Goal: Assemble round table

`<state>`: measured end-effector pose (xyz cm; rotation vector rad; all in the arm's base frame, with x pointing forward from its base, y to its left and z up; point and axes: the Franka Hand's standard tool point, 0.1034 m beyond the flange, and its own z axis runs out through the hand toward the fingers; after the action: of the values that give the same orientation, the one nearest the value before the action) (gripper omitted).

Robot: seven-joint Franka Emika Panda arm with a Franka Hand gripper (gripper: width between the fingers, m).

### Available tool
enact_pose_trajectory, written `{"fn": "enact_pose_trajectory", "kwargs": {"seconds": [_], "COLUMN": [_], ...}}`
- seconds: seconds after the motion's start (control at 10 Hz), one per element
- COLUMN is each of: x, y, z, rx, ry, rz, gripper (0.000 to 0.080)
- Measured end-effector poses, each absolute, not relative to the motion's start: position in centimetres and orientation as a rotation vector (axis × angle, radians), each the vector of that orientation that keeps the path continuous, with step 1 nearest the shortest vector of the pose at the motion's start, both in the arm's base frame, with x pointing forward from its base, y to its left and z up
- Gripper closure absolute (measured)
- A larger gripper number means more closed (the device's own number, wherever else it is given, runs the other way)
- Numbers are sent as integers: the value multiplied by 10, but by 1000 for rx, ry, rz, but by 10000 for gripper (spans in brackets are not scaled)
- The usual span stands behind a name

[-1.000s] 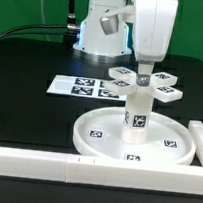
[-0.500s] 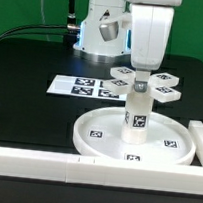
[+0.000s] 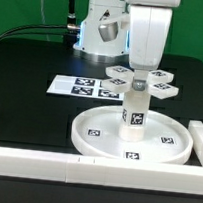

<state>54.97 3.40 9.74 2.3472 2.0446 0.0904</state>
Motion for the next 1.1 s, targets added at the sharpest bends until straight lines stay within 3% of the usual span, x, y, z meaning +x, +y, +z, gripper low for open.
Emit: {"fn": "enact_pose_trajectory", "kwargs": {"seconds": [0.2,0.6,1.1], "x": [550,549,550], "y": [34,34,35], "z": [98,98,98], "rx": [2470,2954,3085], "ry": [1906,1111,683], "rz": [97,114,144], "gripper": [356,354,354]}}
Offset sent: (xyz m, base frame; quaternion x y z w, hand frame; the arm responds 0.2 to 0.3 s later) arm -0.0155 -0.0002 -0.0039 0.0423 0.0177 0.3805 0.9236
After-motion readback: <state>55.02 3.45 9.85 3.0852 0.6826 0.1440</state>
